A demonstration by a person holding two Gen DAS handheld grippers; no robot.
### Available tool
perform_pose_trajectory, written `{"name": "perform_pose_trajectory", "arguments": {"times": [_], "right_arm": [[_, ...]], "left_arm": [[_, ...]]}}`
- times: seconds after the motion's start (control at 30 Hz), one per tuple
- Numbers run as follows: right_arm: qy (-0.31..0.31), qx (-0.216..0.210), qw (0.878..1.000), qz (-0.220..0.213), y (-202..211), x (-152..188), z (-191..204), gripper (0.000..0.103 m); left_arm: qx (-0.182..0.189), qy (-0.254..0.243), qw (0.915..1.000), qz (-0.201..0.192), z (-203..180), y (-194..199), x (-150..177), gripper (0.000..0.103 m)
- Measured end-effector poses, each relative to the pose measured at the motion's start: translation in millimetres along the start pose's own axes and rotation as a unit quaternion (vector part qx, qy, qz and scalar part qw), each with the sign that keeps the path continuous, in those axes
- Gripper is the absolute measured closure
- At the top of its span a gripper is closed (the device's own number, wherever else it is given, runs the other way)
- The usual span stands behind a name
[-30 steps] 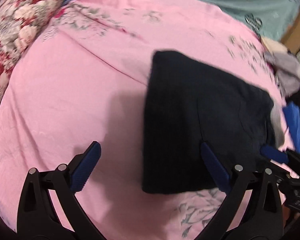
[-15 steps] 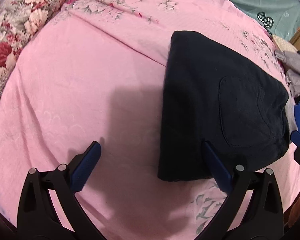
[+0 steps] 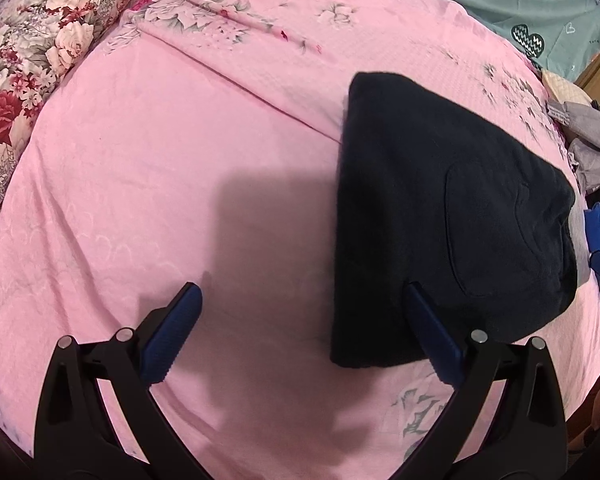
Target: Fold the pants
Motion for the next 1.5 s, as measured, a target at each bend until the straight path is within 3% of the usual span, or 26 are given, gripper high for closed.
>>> {"name": "perform_pose_trajectory", "arguments": {"times": [0.1,0.17,0.47,0.67,0.83,0.93,1.03,1.1,1.17,1.23,1.37,1.5], "right_arm": [[-0.037,-0.006,0.999,-0.025,3.1,-7.8,-14.9,0.027],[-0.056,0.014,0.998,-0.03,-2.2,-12.4,-25.9,0.019],[-0.078,0.012,0.997,-0.005,-29.5,-14.4,-39.5,0.019],[-0.096,0.016,0.995,0.009,-44.5,-13.8,-52.7,0.019],[-0.095,-0.02,0.994,0.05,-69.3,-12.9,-46.2,0.019],[-0.087,-0.013,0.995,0.052,-78.0,-16.2,-40.5,0.017],[-0.082,-0.009,0.996,0.043,-80.6,-19.4,-37.9,0.018],[-0.082,-0.008,0.996,0.037,-80.7,-19.1,-38.6,0.025],[-0.097,-0.025,0.994,0.037,-79.0,-18.3,-42.0,0.041],[-0.108,-0.039,0.993,0.036,-76.1,-18.3,-44.6,0.046],[-0.095,-0.03,0.995,0.024,-67.0,-22.0,-35.8,0.051],[-0.064,-0.029,0.997,-0.013,-44.5,-35.4,-16.9,0.053]], "left_arm": [[0.028,0.008,0.9996,0.0,-2.1,3.3,-10.5,0.002],[0.06,0.013,0.9981,0.008,-8.5,1.1,-17.8,0.002],[0.104,0.02,0.9931,0.05,-31.8,-29.3,-32.4,0.002],[0.109,0.015,0.9925,0.054,-40.0,-36.0,-42.9,0.004],[0.121,-0.022,0.9911,0.052,-57.9,-32.3,-43.8,0.046],[0.12,-0.035,0.9913,0.041,-65.0,-29.3,-41.5,0.059],[0.141,-0.028,0.9888,0.042,-64.7,-30.7,-41.7,0.064],[0.149,-0.022,0.9876,0.043,-64.3,-31.9,-42.6,0.064],[0.152,-0.019,0.9874,0.042,-64.1,-31.1,-42.4,0.064],[0.154,-0.015,0.9872,0.04,-64.7,-29.3,-42.7,0.065],[0.159,-0.019,0.987,0.015,-67.2,-17.2,-43.7,0.077],[0.162,-0.013,0.9867,-0.003,-60.3,0.5,-45.9,0.084]]}}
Point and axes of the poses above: each gripper's, at about its wrist camera, not at the fingertips, and y roughly against the way its jaws point, z to its left, x to its underside, the point moved 7 cm from there along -y, roughly the way its jaws point, and after that the axes turned 1 degree about x, right-handed, at the moved point
